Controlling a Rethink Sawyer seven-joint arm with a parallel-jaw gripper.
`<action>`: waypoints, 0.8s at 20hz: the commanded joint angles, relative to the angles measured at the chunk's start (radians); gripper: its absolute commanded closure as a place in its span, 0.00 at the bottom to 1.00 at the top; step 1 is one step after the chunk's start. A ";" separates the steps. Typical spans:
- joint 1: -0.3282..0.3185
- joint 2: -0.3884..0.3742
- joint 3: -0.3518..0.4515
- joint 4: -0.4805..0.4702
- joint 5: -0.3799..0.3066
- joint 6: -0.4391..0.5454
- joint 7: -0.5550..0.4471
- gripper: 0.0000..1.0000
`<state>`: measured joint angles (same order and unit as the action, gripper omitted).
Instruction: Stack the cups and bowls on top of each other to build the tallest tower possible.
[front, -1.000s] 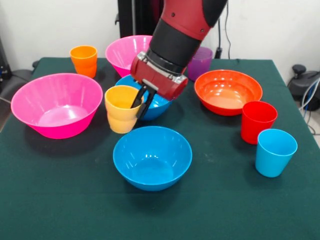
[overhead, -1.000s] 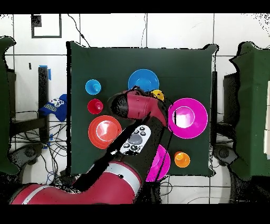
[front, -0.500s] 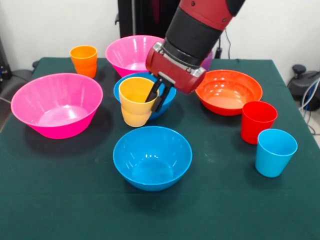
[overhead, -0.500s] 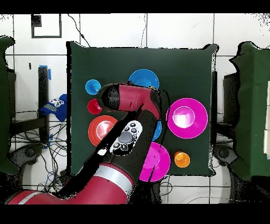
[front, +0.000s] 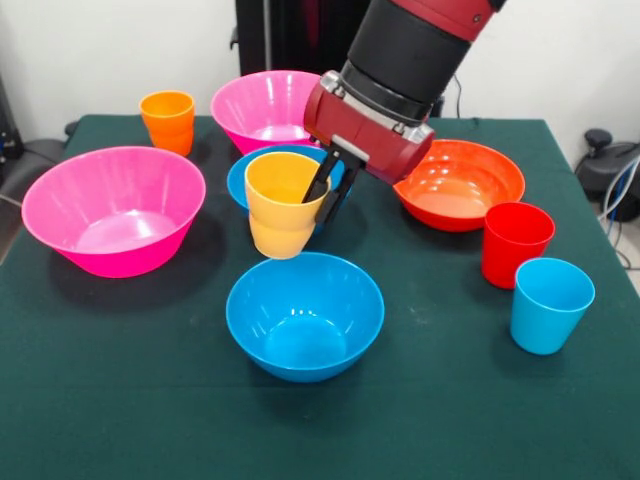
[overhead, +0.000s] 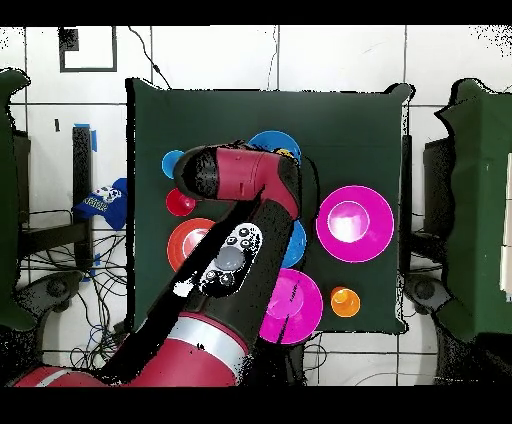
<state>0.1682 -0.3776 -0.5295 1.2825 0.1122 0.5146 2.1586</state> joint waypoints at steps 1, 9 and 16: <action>0.003 0.023 0.124 -0.081 -0.033 0.122 -0.001 1.00; -0.003 0.050 0.160 -0.052 -0.002 0.072 0.048 1.00; -0.005 0.067 0.182 -0.023 0.009 0.001 0.083 1.00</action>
<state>0.1681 -0.3715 -0.5144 1.2429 0.1122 0.5148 2.1586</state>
